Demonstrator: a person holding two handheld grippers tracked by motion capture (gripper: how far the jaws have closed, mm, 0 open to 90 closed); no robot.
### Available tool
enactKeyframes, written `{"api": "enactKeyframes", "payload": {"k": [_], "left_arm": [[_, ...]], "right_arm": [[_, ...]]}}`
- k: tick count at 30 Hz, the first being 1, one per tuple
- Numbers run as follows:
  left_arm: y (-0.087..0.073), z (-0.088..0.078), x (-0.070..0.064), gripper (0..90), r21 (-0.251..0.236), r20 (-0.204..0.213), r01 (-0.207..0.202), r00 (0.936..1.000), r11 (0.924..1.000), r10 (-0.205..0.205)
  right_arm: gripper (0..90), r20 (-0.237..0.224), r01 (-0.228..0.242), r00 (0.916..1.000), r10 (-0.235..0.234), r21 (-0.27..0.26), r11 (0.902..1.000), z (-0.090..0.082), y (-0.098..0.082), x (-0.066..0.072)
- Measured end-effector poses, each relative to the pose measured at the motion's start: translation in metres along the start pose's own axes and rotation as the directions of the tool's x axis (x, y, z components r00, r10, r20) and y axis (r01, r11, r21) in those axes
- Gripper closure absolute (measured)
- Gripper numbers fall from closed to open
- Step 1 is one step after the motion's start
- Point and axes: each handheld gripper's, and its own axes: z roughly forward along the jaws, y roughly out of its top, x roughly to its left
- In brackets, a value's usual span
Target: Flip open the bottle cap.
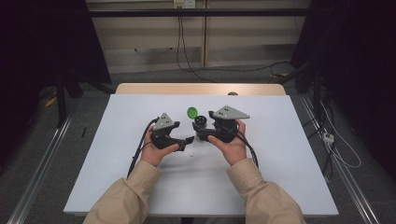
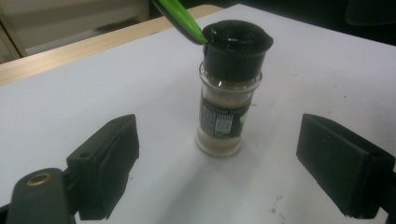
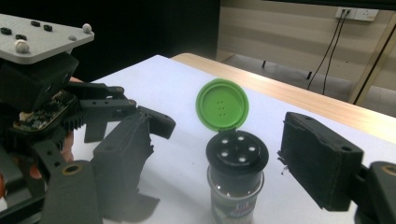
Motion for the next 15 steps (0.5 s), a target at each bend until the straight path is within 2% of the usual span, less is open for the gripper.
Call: {"api": "enactKeyframes", "payload": {"k": [5,14,15], "left_arm": [[-0.003,-0.01,0.001,12.9,-0.01,0.001,0.021,0.9998,0.9997,-0.021],[-0.009,-0.028,0.0,12.4,-0.005,0.001,0.003,1.0,1.0,-0.003],[-0.01,-0.03,0.0,12.4,-0.004,0.002,0.01,0.9999,0.9999,-0.01]], "right_arm": [[20.1,0.001,-0.001,1.0,0.001,-0.007,1.0,-0.007,-0.003,0.0],[17.4,0.0,0.0,1.0,0.0,-0.004,1.0,-0.022,-0.015,-0.002],[17.3,0.001,0.001,1.0,-0.001,-0.001,1.0,-0.023,-0.017,-0.002]]}}
